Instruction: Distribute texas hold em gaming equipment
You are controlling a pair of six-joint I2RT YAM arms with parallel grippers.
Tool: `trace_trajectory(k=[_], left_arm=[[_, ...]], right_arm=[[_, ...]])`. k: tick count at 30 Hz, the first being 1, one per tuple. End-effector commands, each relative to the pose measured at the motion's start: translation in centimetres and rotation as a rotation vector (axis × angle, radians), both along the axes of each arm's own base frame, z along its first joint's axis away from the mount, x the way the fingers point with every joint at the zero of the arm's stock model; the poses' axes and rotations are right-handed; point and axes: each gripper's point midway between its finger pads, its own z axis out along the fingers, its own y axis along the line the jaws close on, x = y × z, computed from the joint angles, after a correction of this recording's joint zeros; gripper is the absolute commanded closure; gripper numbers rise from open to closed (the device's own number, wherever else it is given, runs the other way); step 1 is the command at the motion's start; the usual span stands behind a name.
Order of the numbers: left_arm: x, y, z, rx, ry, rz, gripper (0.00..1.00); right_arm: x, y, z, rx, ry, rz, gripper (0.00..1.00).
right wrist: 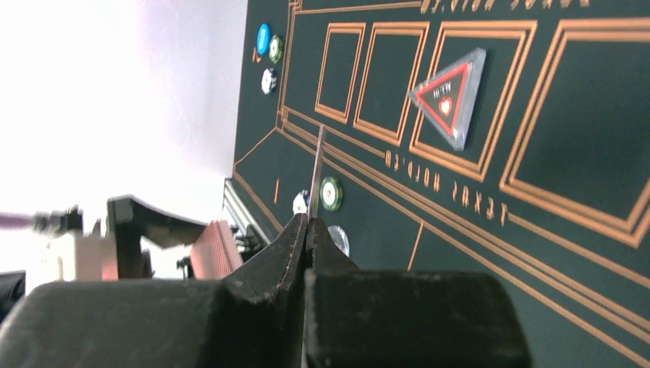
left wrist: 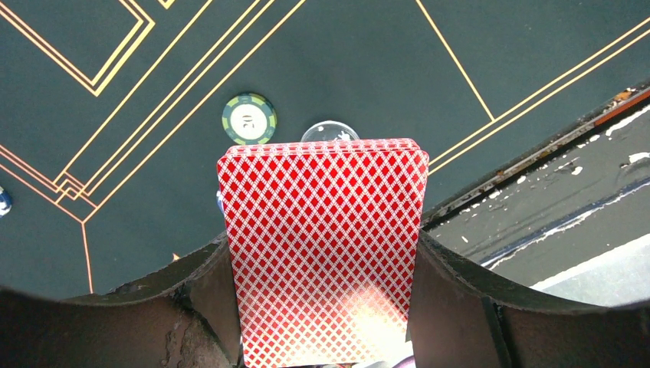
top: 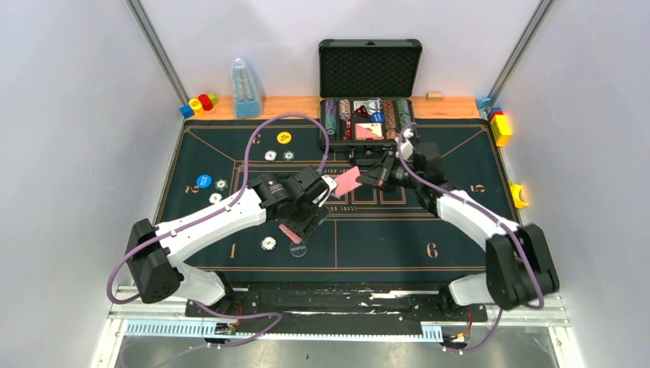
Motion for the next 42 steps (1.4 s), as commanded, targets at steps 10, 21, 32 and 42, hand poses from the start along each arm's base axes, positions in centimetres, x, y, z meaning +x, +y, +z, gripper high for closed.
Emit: trace_trajectory(k=[10,21,32,42], left_arm=[[0.8,0.1,1.2,-0.004,-0.05,0.046,1.0],[0.8,0.0,0.5,0.016,-0.035,0.042,1.0],[0.8,-0.1,0.2,0.018,-0.03,0.036,1.0],[0.9,0.1,0.1,0.025,-0.037,0.039,1.0]], right_arm=[[15.5,11.8,0.4,-0.105,-0.223,-0.017,1.0],[24.4,15.6,-6.8,-0.21,-0.171,-0.111,1.0],[27.1,16.5,-9.7,-0.307,-0.188,-0.181,0.96],[26.3,15.1,-9.1,-0.4,-0.193,-0.184,0.96]])
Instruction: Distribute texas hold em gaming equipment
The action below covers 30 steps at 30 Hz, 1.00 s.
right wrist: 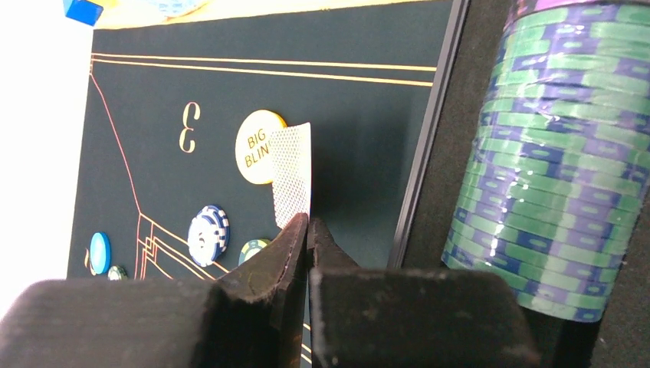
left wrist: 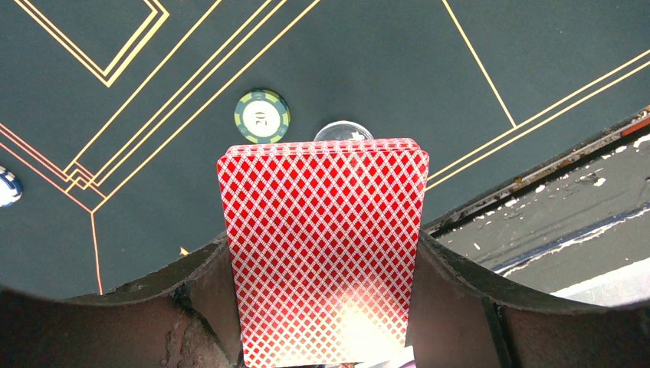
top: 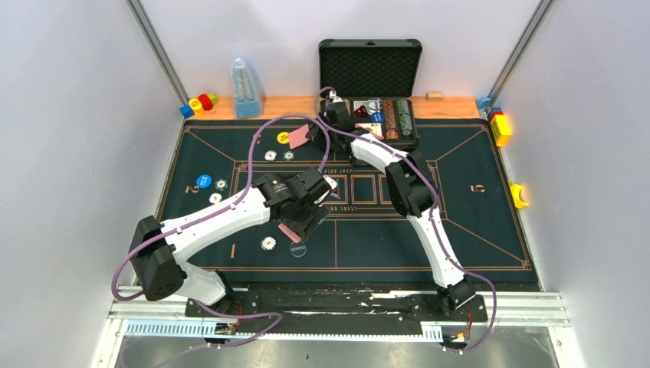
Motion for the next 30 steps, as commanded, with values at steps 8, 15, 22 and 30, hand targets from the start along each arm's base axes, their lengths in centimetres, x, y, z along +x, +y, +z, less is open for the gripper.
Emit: trace_trajectory(k=[8,15,22,30], left_arm=[[0.5,-0.5,0.5,-0.017,-0.026,0.006,1.0],[0.5,-0.4,0.5,-0.013,-0.027,0.008,1.0],[0.6,-0.4,0.4,-0.007,-0.028,0.012,1.0],[0.6,-0.3,0.5,-0.006,-0.034,0.014,1.0]], right_arm=[[-1.6,-1.4,2.5,-0.072,-0.002,0.013,0.96],[-1.3,-1.7,2.7,-0.074,-0.002,-0.023,0.77],[-0.6,-1.9,3.6,-0.081,-0.028,-0.049,0.66],[-0.2,-2.4,6.4,-0.115,-0.121,-0.028,0.52]])
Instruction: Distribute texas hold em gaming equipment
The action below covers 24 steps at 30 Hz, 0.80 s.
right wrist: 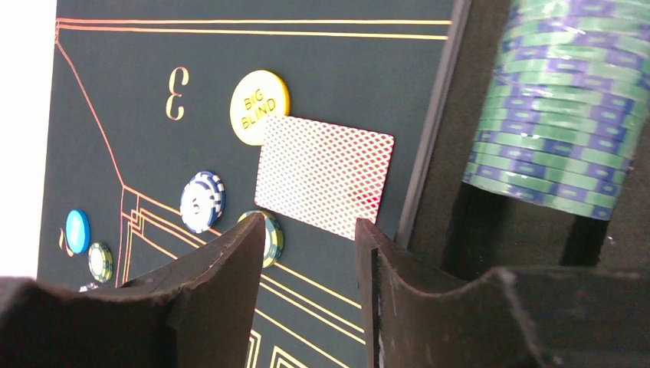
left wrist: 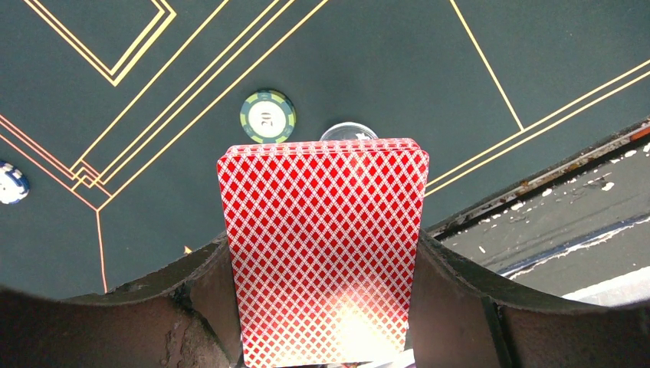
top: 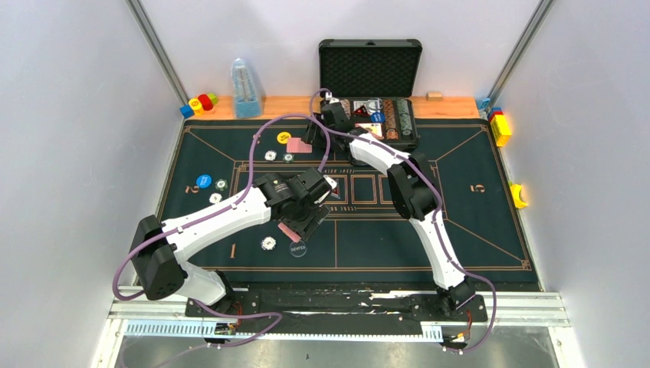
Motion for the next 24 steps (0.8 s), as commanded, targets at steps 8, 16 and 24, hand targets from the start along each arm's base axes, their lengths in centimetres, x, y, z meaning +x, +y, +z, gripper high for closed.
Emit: trace_trajectory(k=[8,16,24], left_arm=[[0.5,-0.5,0.8,-0.021,-0.032,0.011,1.0],[0.6,-0.3,0.9,-0.019,-0.038,0.013,1.0],[0.6,-0.3,0.9,-0.021,-0.04,0.003,1.0]], right_arm=[[-1.2,3.6,6.8,0.095,-0.203,0.294,0.66],[-2.4,2.8,6.8,0.038,-0.2,0.28,0.63],[-7.8,-2.5,11.8,0.029,-0.254,0.229,0.33]])
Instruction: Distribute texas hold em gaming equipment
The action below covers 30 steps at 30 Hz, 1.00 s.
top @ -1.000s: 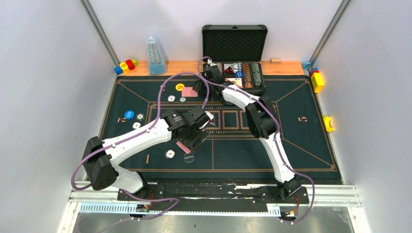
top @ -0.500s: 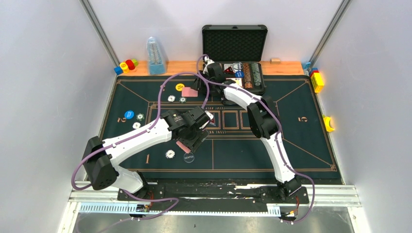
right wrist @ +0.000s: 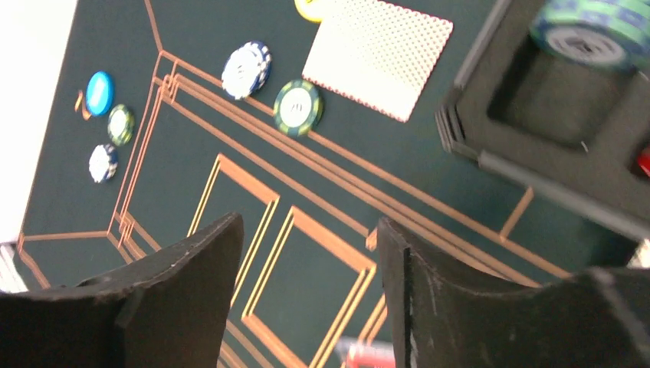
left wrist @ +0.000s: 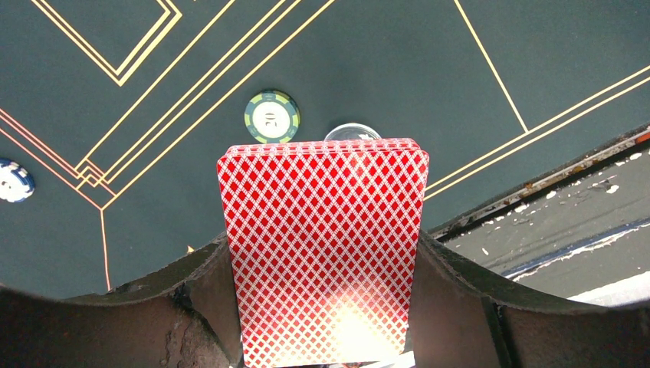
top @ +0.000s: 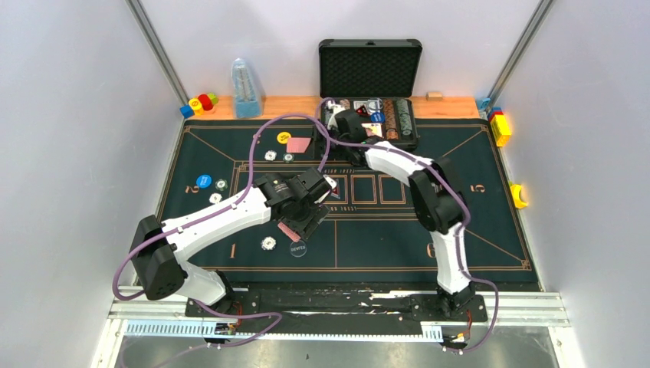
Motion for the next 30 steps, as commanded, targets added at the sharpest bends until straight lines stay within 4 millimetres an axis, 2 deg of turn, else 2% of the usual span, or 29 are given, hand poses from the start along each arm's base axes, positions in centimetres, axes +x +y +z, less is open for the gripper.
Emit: trace_trajectory(k=[1,5,6,9,14,18,21,30], left_arm=[[0.5,-0.5,1.0,-0.032,-0.036,-0.003,1.0],[0.1,-0.8,0.8,-0.054,-0.024,-0.025,1.0],[0.0,-1.1,0.9,-0.071,-0.02,-0.036,1.0],[-0.2,-1.4,1.1,-0.096,-0.019,-0.052,1.0],[-0.5,-1.5,1.2,-0.118,-0.015,-0.068,1.0],[-0.7,-1.8,1.2,-0.131,-0.005,-0.083,1.0],[-0.9,-2.0,1.2,-0.145,0.005,-0.095,1.0],[-1.2,-2.2,1.1,-0.155,0.015,-0.108,1.0]], right_arm=[[-1.7,-2.8,9.4,0.091,-0.18,-0.043,0.3],[-5.0,-6.3,9.3,0.117,-0.13,-0.089,0.14],[-6.0,-7.5,8.2,0.121,-0.096,-0.1,0.11],[-9.4,-9.3,8.3,0.21,-0.037,-0.062,0.04],[-18.7,-8.5,9.4,0.441,0.05,0.273,0.03],[-23.2,-8.0,9.0,0.574,0.183,0.429,0.05],[-24.5,-7.0,8.6,0.605,0.233,0.493,0.06],[-25.6,-4.0,7.6,0.626,0.335,0.577,0.09]])
